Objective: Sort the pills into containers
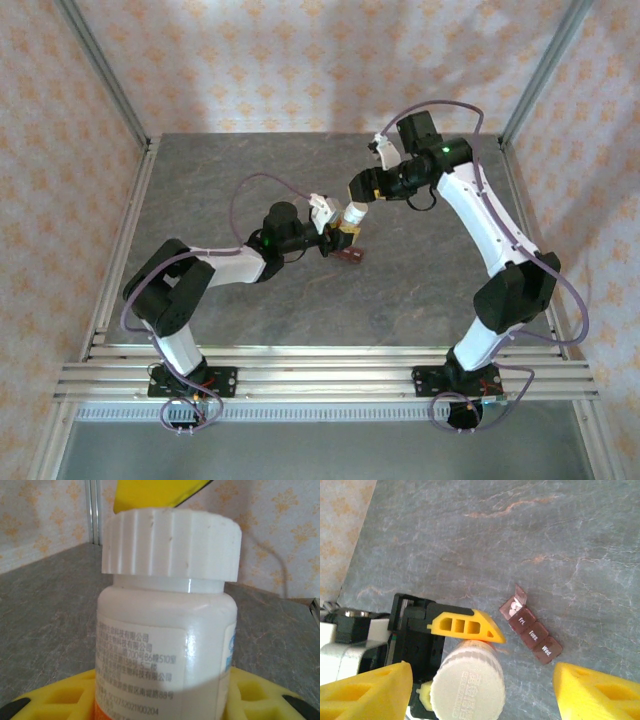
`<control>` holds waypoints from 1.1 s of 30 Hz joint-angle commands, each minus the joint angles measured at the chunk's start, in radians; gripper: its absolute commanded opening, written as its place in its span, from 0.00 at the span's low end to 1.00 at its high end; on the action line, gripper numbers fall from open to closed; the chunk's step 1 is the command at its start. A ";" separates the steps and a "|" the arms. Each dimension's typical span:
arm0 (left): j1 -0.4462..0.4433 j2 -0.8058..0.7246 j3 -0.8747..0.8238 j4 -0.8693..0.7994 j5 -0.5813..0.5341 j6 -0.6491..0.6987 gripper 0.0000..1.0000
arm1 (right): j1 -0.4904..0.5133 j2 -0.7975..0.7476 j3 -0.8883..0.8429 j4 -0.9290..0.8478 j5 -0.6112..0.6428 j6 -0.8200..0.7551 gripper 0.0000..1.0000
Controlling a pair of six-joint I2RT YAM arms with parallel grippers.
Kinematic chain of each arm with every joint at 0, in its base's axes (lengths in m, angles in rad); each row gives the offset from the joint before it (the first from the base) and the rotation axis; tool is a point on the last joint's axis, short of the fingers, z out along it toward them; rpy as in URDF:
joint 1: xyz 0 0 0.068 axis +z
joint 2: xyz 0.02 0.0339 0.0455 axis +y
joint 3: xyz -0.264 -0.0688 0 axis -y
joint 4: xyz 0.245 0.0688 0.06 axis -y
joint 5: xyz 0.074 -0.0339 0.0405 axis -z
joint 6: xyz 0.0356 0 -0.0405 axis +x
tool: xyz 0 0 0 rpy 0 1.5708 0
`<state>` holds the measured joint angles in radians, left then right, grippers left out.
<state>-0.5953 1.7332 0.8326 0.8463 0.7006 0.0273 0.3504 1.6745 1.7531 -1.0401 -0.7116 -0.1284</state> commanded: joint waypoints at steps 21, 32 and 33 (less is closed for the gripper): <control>0.000 -0.036 0.022 0.010 0.026 0.013 0.00 | -0.002 0.013 -0.061 -0.013 -0.100 -0.052 0.47; -0.001 -0.012 0.020 0.051 -0.011 0.004 0.00 | 0.036 -0.012 -0.162 0.104 -0.010 0.178 0.31; -0.001 -0.008 0.022 0.056 -0.016 0.004 0.00 | 0.048 -0.011 -0.171 0.114 0.021 0.225 0.32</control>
<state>-0.5930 1.7275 0.8307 0.7811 0.6979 0.0227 0.3538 1.6672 1.6218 -0.9535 -0.8017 -0.0563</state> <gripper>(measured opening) 0.433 0.318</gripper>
